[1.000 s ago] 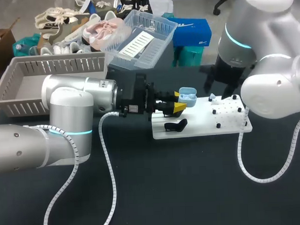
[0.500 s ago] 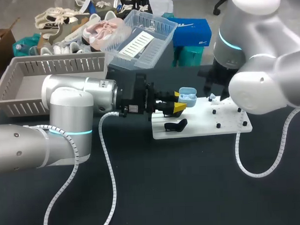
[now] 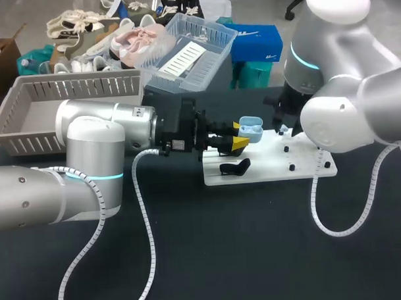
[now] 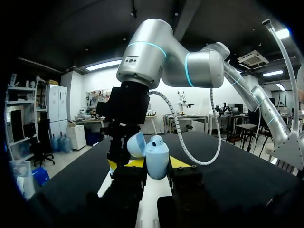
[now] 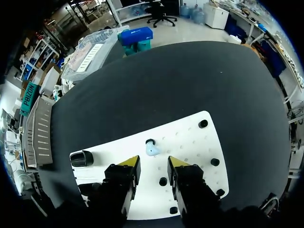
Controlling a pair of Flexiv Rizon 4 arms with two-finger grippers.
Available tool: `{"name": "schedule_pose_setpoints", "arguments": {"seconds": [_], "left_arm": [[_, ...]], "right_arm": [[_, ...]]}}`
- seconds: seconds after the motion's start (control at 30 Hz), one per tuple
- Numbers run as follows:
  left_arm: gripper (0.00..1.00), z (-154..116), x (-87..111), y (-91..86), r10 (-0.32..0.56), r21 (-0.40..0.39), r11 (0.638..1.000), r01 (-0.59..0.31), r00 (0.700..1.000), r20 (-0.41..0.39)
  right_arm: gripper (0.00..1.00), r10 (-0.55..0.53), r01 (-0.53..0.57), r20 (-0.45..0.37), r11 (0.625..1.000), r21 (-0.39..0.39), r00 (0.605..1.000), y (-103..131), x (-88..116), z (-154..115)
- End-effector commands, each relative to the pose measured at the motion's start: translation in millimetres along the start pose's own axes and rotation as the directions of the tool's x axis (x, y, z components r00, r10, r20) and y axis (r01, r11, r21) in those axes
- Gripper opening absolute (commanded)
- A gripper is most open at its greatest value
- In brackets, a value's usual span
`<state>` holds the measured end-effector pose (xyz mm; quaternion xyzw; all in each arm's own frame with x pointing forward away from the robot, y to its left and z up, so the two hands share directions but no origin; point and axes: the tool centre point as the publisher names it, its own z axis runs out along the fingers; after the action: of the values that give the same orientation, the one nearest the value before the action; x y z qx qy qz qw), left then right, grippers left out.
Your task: Pick up each earbud case from the left stands, insert the matching earbuds, close the lid, and place the case in the box.
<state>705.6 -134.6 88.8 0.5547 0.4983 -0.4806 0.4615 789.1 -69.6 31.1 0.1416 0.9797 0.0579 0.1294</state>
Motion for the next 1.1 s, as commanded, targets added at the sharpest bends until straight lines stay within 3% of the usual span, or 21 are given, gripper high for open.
{"name": "schedule_pose_setpoints", "arguments": {"seconds": [0.03, 0.23, 0.47, 0.8, 0.87, 0.93, 1.1], "left_arm": [[0.0, 0.1, 0.4, -0.6, 0.001, -0.002, 1.0, -0.001, 1.0, 0.001], [0.0, 0.1, 0.4, -0.6, 0.001, -0.002, 1.0, -0.001, 1.0, 0.001], [0.0, 0.1, 0.4, -0.6, 0.001, -0.002, 1.0, -0.001, 1.0, 0.001], [0.0, 0.1, 0.4, -0.6, 0.001, -0.002, 1.0, -0.001, 1.0, 0.001], [0.0, 0.1, 0.4, -0.6, 0.001, -0.002, 1.0, -0.001, 1.0, 0.001], [0.0, 0.1, 0.4, -0.6, 0.001, -0.002, 1.0, -0.001, 1.0, 0.001], [0.0, 0.1, 0.4, -0.6, 0.001, -0.002, 1.0, -0.001, 1.0, 0.001]], "right_arm": [[0.33, -0.002, 0.002, -0.005, 1.0, 0.0, 1.0, 1.6, -2.7, 3.8], [0.33, 0.004, -0.004, -0.003, 1.0, -0.002, 1.0, 0.2, -5.8, 6.2], [0.23, 0.007, -0.007, -0.002, 1.0, -0.002, 1.0, -0.1, -6.9, 5.5], [0.19, 0.002, -0.002, -0.014, 1.0, -0.001, 1.0, 1.4, -6.8, 7.6], [0.15, 0.0, 0.0, -0.017, 1.0, 0.0, 1.0, 2.0, -6.6, 8.1], [0.01, -0.001, 0.001, -0.018, 1.0, 0.0, 1.0, 2.3, -6.6, 8.2], [0.0, -0.003, 0.003, -0.02, 1.0, 0.0, 1.0, 2.8, -6.9, 8.1]]}}
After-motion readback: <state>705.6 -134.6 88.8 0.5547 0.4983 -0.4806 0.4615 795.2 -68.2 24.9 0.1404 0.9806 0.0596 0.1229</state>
